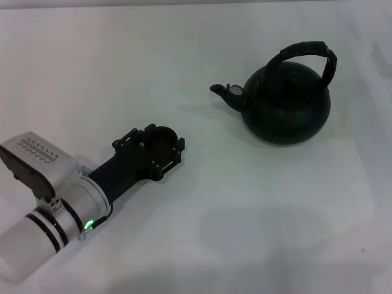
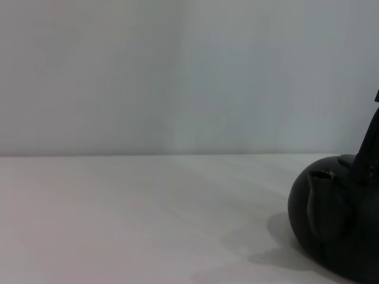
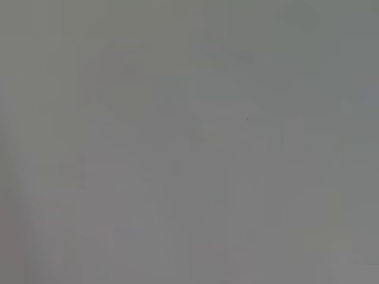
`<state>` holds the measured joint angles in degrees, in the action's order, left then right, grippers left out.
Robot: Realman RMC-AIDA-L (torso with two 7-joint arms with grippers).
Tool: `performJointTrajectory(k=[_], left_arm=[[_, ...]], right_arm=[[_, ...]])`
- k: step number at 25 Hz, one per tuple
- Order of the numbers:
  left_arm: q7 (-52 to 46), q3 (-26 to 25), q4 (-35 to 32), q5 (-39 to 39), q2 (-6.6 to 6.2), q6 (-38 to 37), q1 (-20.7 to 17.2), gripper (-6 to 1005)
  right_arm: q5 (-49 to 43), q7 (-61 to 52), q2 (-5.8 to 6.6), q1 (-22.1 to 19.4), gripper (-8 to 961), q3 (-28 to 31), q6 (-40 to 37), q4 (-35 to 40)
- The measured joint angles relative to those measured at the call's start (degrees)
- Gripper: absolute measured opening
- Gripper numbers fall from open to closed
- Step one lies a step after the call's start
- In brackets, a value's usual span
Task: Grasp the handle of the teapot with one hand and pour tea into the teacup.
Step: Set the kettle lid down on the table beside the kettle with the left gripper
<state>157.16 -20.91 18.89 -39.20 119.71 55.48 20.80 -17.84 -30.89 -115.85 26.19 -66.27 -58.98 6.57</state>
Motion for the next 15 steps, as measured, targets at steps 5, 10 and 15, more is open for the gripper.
performJointTrajectory(k=[5,10,15], left_arm=[[0.0,0.0,0.0,0.0,0.0,0.0,-0.3,703],[0.1,0.0,-0.2,0.0,-0.06,0.0,-0.4,703],[0.2,0.0,-0.2,0.0,-0.14,0.0,-0.4,703]], right_arm=[[0.0,0.1,0.07,0.0,872,0.0,0.0,0.1],[0.3,0.2,0.1,0.0,872,0.0,0.0,0.1],[0.6,0.2,0.11,-0.1,872,0.0,0.0,0.1]])
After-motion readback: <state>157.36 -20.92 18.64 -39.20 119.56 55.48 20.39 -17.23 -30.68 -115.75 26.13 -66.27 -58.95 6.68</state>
